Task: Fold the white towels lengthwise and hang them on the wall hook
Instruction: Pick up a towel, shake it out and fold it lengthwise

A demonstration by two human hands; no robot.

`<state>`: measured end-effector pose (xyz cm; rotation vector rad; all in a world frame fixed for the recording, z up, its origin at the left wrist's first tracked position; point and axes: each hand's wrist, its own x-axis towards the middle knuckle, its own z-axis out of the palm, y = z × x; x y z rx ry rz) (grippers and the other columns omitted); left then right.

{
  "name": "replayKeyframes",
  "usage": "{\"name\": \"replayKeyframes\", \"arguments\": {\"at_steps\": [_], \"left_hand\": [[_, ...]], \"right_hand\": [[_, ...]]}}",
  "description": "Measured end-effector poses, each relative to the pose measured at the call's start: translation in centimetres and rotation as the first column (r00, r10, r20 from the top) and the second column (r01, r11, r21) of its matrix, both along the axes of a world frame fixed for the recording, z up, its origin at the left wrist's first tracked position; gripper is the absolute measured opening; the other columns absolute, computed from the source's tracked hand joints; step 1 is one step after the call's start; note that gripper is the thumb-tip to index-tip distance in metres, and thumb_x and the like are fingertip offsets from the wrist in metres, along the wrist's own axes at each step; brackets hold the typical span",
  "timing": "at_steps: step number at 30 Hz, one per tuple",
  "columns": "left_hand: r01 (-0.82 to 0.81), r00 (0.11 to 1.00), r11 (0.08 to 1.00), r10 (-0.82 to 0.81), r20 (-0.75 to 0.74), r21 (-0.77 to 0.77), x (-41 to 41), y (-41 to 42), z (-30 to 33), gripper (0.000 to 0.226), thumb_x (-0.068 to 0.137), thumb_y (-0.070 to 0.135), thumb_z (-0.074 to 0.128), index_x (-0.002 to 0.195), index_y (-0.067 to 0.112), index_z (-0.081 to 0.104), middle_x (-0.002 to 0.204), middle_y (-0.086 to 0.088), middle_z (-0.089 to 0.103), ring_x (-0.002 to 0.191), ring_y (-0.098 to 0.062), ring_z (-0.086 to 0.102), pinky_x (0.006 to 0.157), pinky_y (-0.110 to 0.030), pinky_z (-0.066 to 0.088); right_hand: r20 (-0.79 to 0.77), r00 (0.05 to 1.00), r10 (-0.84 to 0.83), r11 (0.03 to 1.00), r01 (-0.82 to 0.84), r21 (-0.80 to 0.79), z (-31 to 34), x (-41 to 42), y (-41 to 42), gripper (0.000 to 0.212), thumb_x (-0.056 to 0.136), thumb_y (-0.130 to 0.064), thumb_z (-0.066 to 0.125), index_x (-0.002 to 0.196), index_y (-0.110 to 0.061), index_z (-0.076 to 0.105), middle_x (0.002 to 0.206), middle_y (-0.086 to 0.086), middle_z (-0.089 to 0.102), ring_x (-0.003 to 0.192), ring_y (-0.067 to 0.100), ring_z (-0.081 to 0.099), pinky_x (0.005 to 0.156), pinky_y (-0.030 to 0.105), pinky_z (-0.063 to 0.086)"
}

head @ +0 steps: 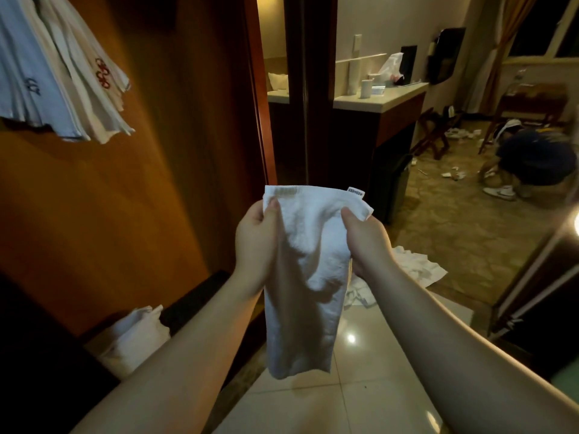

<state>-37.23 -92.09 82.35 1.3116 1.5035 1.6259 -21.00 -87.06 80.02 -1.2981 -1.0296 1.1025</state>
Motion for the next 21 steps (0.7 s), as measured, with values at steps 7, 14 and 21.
{"name": "replayKeyframes", "arguments": {"at_steps": [7, 14, 21], "left_hand": [[0.070, 0.996, 0.997, -0.068, -0.055, 0.036, 2.8, -2.0, -1.6, 0.026, 0.099, 0.053, 0.048, 0.098, 0.041, 0.071, 0.088, 0.005, 0.072, 0.082, -0.013, 0.070, 0.070, -0.044, 0.060], [0.161, 0.984, 0.986, -0.164, -0.069, -0.044, 3.8, -3.0, -1.3, 0.026, 0.102, 0.040, 0.051, 0.090, 0.054, 0.069, 0.088, 0.011, 0.074, 0.084, -0.002, 0.070, 0.077, -0.034, 0.060], [0.214, 0.951, 0.972, -0.231, -0.208, -0.098, 4.0, -2.5, -0.8, 0.045, 0.103, 0.041, 0.047, 0.148, 0.035, 0.046, 0.110, 0.021, 0.067, 0.093, 0.015, 0.059, 0.076, -0.009, 0.047]], "right_hand": [[0.315, 0.944, 0.093, 0.982, -0.139, 0.125, -0.4, -1.5, -2.6, 0.032, 0.099, -0.053, 0.047, 0.081, -0.033, 0.063, 0.075, -0.018, 0.071, 0.064, -0.007, 0.065, 0.050, 0.016, 0.048], [-0.105, 0.949, 0.299, 0.954, -0.297, 0.030, 0.1, -1.3, -3.0, 0.043, 0.087, -0.049, 0.052, 0.109, -0.019, 0.072, 0.094, 0.003, 0.079, 0.091, 0.018, 0.075, 0.093, 0.046, 0.056], [-0.043, 0.901, 0.432, 0.902, -0.433, 0.000, 1.7, -1.2, -3.3, 0.082, 0.068, -0.077, 0.049, 0.125, -0.022, 0.068, 0.117, 0.010, 0.074, 0.114, 0.018, 0.068, 0.109, 0.046, 0.045]]}}
